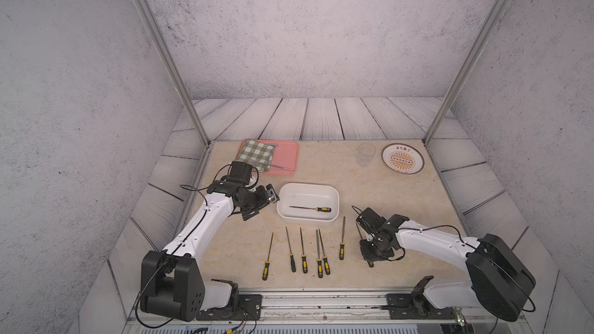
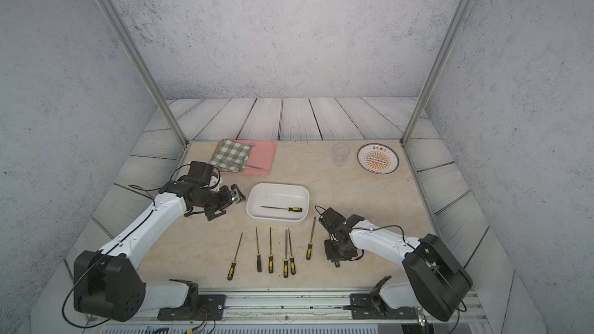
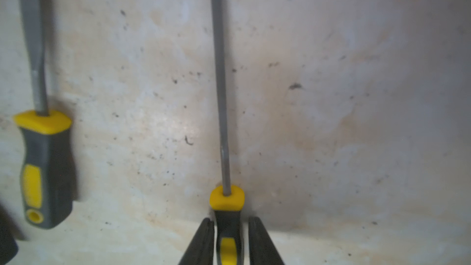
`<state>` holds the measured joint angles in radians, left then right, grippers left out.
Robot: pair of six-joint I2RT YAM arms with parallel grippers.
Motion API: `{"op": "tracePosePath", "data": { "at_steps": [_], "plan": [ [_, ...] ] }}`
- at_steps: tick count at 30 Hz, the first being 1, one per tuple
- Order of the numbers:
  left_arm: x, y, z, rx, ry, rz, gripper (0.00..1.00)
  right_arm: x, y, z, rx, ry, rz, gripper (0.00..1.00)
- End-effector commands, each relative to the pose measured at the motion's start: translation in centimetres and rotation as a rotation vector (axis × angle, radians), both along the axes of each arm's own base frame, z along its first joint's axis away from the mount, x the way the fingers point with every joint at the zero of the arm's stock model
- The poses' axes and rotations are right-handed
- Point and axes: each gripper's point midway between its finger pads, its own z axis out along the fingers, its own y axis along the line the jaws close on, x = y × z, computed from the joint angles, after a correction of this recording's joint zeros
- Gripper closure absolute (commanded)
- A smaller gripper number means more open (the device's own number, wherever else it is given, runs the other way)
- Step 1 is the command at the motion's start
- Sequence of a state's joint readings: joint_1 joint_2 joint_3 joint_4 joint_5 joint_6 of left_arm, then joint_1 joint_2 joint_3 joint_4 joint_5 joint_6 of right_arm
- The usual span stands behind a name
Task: Put the file tool into the storage box
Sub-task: Pick up the file tool from the center of the board.
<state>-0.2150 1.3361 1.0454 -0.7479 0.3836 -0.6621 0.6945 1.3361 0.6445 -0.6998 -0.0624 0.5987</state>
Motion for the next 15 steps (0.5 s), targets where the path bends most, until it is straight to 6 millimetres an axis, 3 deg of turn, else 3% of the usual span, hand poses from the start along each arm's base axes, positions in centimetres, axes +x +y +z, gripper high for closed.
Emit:
{"op": "tracePosePath", "data": {
  "at_steps": [1,15],
  "plan": [
    [0.6,-0.1,0.9,0.02,-0.013,0.009,0.02,0.0,-0.1,0.2,0.006,-0.017,0.001,0.78],
    [-0.4,-0.9,0.4,0.033,-0.016,0.024,0.02,0.2,0.2,0.9,0.034,-0.045,0.018,0.87]
  ]
}}
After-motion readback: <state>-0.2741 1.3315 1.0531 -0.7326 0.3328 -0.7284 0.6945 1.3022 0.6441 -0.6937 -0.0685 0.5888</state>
